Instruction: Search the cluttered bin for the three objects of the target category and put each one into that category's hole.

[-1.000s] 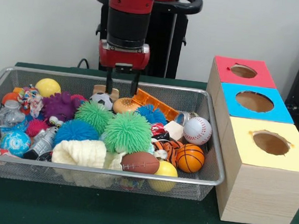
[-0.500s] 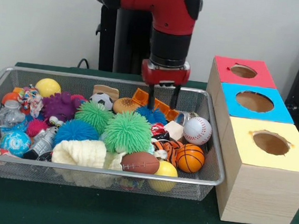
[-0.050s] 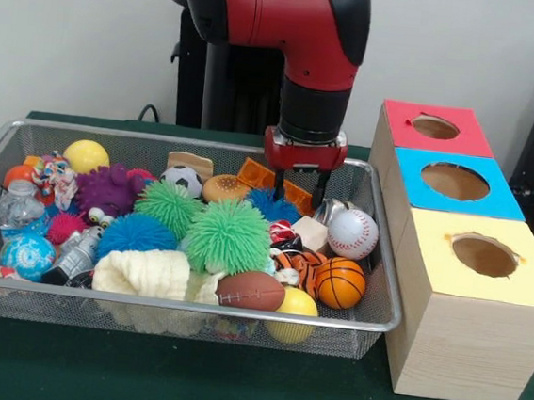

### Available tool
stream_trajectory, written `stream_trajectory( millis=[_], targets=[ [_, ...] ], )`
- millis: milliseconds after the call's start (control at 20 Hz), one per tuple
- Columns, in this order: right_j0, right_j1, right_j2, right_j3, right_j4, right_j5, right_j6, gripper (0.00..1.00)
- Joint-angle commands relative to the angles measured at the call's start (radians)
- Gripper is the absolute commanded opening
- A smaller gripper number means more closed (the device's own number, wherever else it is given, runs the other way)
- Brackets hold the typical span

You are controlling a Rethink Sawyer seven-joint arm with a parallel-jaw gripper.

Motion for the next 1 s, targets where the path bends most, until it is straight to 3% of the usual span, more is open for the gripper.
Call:
stream_trajectory(
  millis=[50, 550, 700, 850, 1000],
  targets=[
    [0.113, 0.126, -0.034, -0.216, 0.135, -0.085, 0.259, 1.00],
    [0.134, 0.172, -0.067, -0.298, 0.166, -0.120, 0.202, 1.00],
    [0.103, 0.124, -0.018, -0.270, 0.180, -0.041, 0.173, 1.00],
    [0.121, 0.061, -0.033, -0.260, 0.202, 0.091, 0.156, 1.00],
    [0.118, 0.011, -0.028, -0.249, 0.214, 0.151, 0.137, 1.00]
  ],
)
